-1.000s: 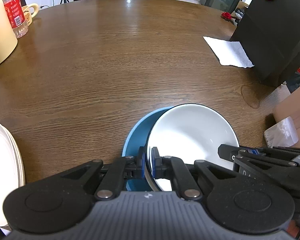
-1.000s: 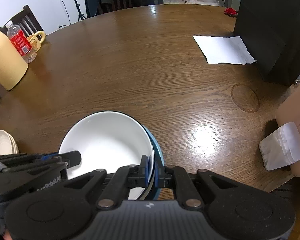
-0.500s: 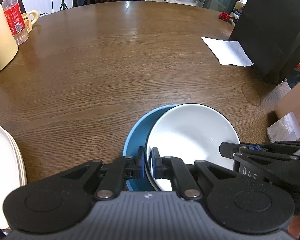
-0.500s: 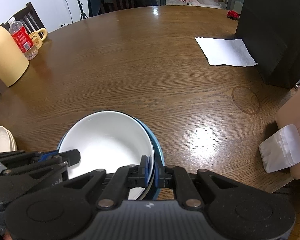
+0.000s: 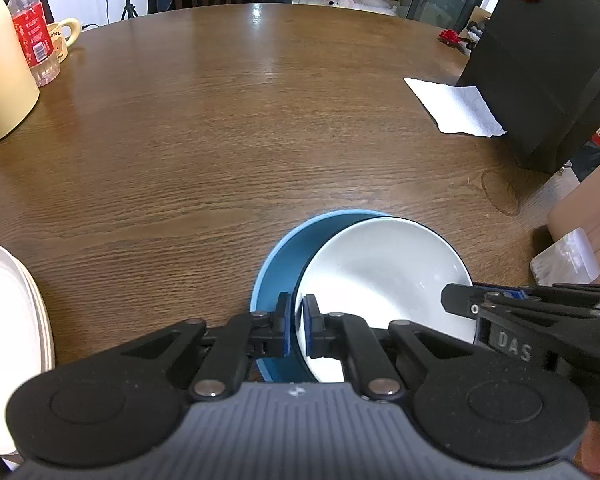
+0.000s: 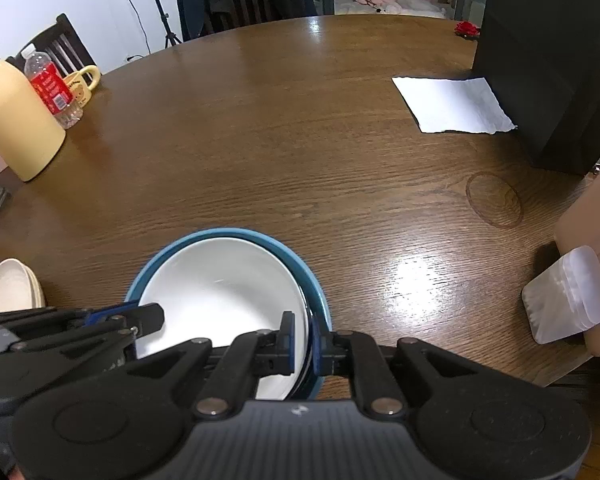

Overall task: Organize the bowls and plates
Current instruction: 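Lower the white bowl into the nested bowls and open both grippers, then raise both grippers away from the stacked bowls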

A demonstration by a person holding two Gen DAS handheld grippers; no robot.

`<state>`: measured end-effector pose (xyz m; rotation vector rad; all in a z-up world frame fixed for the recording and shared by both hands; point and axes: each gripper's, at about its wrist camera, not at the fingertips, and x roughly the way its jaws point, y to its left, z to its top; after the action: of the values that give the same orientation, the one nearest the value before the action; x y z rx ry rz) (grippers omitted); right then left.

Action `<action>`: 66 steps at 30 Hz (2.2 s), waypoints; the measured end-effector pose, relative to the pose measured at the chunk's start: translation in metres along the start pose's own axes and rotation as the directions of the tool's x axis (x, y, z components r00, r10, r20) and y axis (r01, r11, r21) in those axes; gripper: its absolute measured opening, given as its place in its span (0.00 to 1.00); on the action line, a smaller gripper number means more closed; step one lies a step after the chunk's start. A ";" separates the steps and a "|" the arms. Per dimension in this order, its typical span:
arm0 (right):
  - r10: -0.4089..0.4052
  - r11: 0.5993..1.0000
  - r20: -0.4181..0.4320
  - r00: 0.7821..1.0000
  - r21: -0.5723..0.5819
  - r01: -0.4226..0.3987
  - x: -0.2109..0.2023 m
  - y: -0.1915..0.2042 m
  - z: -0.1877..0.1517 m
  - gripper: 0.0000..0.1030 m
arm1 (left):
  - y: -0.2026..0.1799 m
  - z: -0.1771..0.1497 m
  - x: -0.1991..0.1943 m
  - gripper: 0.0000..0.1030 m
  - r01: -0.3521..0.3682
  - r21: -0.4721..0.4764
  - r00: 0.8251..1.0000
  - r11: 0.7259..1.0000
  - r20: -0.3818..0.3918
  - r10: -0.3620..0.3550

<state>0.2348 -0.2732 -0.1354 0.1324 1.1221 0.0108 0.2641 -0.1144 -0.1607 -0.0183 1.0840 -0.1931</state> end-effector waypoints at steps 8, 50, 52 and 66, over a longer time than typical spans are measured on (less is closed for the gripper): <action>0.004 1.000 -0.003 1.000 0.006 -0.004 -0.004 -0.004 -0.005 0.05 | 0.001 0.002 -0.003 0.06 0.009 -0.011 1.000 1.000 -0.002 -0.009; 0.118 0.974 0.254 0.960 -0.220 -0.061 -0.138 0.016 -0.128 1.00 | 0.062 -0.110 -0.152 1.00 -0.102 -0.095 0.939 0.990 0.319 0.128; 0.109 0.981 0.249 0.962 -0.182 -0.064 -0.137 0.020 -0.127 1.00 | 0.067 -0.110 -0.152 1.00 -0.096 -0.091 0.944 0.991 0.309 0.120; 0.087 0.995 0.207 0.974 0.025 -0.094 -0.118 0.045 -0.112 0.99 | 0.084 -0.084 -0.134 1.00 0.016 0.064 0.954 0.998 0.298 -0.034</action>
<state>0.0856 -0.2267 -0.0722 0.2108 0.9088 0.0582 0.1421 -0.0028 -0.0912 -0.0059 0.7753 -0.2382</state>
